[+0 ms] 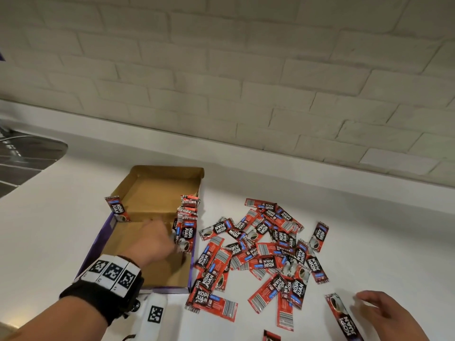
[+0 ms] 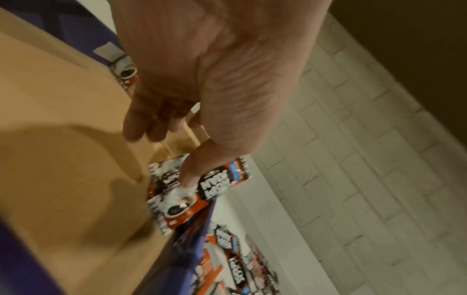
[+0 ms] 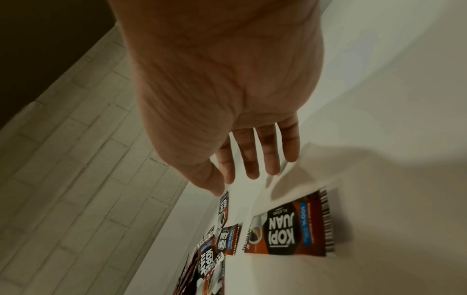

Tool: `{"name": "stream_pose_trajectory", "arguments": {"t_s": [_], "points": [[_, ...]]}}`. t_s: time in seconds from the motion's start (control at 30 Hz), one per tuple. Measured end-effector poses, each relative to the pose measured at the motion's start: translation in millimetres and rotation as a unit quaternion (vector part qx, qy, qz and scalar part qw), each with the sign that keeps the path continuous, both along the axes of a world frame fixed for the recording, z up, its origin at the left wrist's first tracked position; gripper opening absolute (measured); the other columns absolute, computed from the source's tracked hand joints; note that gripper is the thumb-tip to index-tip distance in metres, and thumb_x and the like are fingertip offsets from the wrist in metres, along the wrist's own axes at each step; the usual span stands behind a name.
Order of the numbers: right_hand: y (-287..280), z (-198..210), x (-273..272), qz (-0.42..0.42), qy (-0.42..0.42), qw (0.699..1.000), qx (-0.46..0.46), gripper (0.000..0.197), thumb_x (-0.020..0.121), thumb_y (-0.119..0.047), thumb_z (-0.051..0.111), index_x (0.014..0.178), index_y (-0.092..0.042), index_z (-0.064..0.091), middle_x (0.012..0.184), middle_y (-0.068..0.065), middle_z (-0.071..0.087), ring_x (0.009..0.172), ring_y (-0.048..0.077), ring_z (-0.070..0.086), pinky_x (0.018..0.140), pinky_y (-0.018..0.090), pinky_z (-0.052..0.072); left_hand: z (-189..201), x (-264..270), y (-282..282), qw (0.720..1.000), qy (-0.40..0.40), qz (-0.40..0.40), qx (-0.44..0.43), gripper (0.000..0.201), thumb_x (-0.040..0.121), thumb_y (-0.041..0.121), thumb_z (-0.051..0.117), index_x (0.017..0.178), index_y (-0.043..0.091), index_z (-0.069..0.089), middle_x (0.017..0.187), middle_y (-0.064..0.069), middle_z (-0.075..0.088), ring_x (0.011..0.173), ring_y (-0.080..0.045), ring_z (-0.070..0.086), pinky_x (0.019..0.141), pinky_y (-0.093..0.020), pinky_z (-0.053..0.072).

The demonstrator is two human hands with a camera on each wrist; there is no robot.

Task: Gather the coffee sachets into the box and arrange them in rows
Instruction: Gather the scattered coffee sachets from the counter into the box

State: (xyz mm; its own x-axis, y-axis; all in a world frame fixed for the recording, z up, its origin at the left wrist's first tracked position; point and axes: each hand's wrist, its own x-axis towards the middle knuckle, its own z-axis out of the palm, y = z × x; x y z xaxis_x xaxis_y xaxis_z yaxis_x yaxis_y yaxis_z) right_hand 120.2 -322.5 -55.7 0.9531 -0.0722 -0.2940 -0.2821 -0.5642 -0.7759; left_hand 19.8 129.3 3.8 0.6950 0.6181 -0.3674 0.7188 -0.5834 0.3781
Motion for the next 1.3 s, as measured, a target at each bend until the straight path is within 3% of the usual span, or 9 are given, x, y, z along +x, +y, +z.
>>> {"name": "stream_pose_trajectory", "arguments": {"t_s": [0.07, 0.2, 0.43, 0.57, 0.7, 0.9, 1.03, 1.13, 1.3], "points": [[-2, -1, 0, 0.012, 0.004, 1.000, -0.013, 0.018, 0.081, -0.002, 0.081, 0.086, -0.018, 0.076, 0.074, -0.012, 0.076, 0.091, 0.019, 0.071, 0.085, 0.036, 0.043, 12, -1, -6, 0.997, -0.066, 0.027, 0.025, 0.066, 0.089, 0.023, 0.074, 0.146, 0.015, 0.041, 0.148, -0.011, 0.039, 0.114, -0.024, 0.060, 0.094, -0.035, 0.049], [6, 5, 0, 0.049, -0.001, 0.999, -0.020, 0.015, 0.086, -0.010, 0.079, 0.090, -0.023, 0.074, 0.092, -0.009, 0.076, 0.093, 0.011, 0.068, 0.081, 0.033, 0.041, 31, 21, -41, 0.980, -0.168, -0.092, 0.047, 0.037, 0.092, 0.029, 0.069, 0.127, 0.027, 0.056, 0.126, 0.002, 0.052, 0.083, -0.004, 0.057, 0.073, -0.023, 0.046], [48, 30, 17, 0.157, -0.033, 0.984, -0.077, 0.015, 0.095, -0.030, 0.069, 0.102, -0.041, 0.062, 0.105, -0.005, 0.069, 0.084, 0.007, 0.068, 0.061, 0.021, 0.047, 0, 94, -152, 0.912, -0.059, -0.402, 0.049, 0.031, 0.094, 0.033, 0.061, 0.120, 0.015, 0.061, 0.120, -0.006, 0.059, 0.108, -0.024, 0.057, 0.092, -0.039, 0.052], [81, 37, 45, 0.195, -0.041, 0.974, -0.108, 0.013, 0.094, -0.036, 0.067, 0.106, -0.034, 0.060, 0.106, -0.009, 0.068, 0.071, 0.010, 0.069, 0.061, 0.026, 0.048, -34, 112, -180, 0.917, 0.004, -0.382, 0.112, 0.021, 0.096, 0.020, 0.058, 0.112, 0.009, 0.066, 0.113, -0.012, 0.066, 0.101, -0.031, 0.065, 0.082, -0.040, 0.055], [115, 32, 71, 0.195, -0.045, 0.966, -0.166, 0.021, 0.093, -0.042, 0.063, 0.105, -0.024, 0.060, 0.107, -0.002, 0.070, 0.088, 0.016, 0.061, 0.075, 0.029, 0.046, -41, 112, -186, 0.924, 0.010, -0.355, 0.142, 0.021, 0.097, 0.014, 0.055, 0.110, 0.008, 0.070, 0.104, -0.008, 0.069, 0.095, -0.027, 0.069, 0.077, -0.035, 0.055], [142, 5, 98, 0.220, 0.031, 0.944, -0.243, 0.084, 0.070, -0.081, 0.056, 0.124, -0.017, 0.055, 0.123, 0.006, 0.064, 0.107, 0.026, 0.065, 0.085, 0.033, 0.052, -32, 105, -167, 0.922, 0.023, -0.366, 0.124, 0.024, 0.089, 0.004, 0.055, 0.110, 0.007, 0.066, 0.102, -0.011, 0.067, 0.090, -0.027, 0.065, 0.076, -0.037, 0.056], [152, 2, 103, 0.243, 0.006, 0.932, -0.270, 0.049, 0.073, -0.066, 0.065, 0.105, -0.029, 0.065, 0.105, -0.004, 0.069, 0.088, 0.017, 0.066, 0.075, 0.029, 0.052, -35, 92, -152, 0.930, 0.063, -0.345, 0.109, 0.028, 0.086, 0.003, 0.060, 0.113, 0.006, 0.063, 0.106, -0.011, 0.068, 0.096, -0.030, 0.067, 0.082, -0.041, 0.058], [155, 8, 110, 0.254, 0.029, 0.933, -0.252, 0.020, 0.080, -0.040, 0.069, 0.085, -0.020, 0.067, 0.087, -0.003, 0.070, 0.075, 0.012, 0.064, 0.064, 0.025, 0.051, -42, 84, -153, 0.937, 0.076, -0.327, 0.100, 0.026, 0.086, 0.009, 0.067, 0.111, 0.005, 0.064, 0.107, -0.011, 0.067, 0.096, -0.030, 0.068, 0.082, -0.042, 0.059], [153, 15, 115, 0.231, 0.059, 0.951, -0.199, 0.019, 0.084, -0.018, 0.069, 0.071, -0.012, 0.057, 0.086, 0.009, 0.070, 0.072, 0.020, 0.065, 0.060, 0.029, 0.050, -50, 77, -165, 0.946, 0.058, -0.306, 0.092, 0.033, 0.086, 0.028, 0.075, 0.108, 0.006, 0.063, 0.101, -0.010, 0.066, 0.089, -0.028, 0.067, 0.077, -0.039, 0.058]]}}
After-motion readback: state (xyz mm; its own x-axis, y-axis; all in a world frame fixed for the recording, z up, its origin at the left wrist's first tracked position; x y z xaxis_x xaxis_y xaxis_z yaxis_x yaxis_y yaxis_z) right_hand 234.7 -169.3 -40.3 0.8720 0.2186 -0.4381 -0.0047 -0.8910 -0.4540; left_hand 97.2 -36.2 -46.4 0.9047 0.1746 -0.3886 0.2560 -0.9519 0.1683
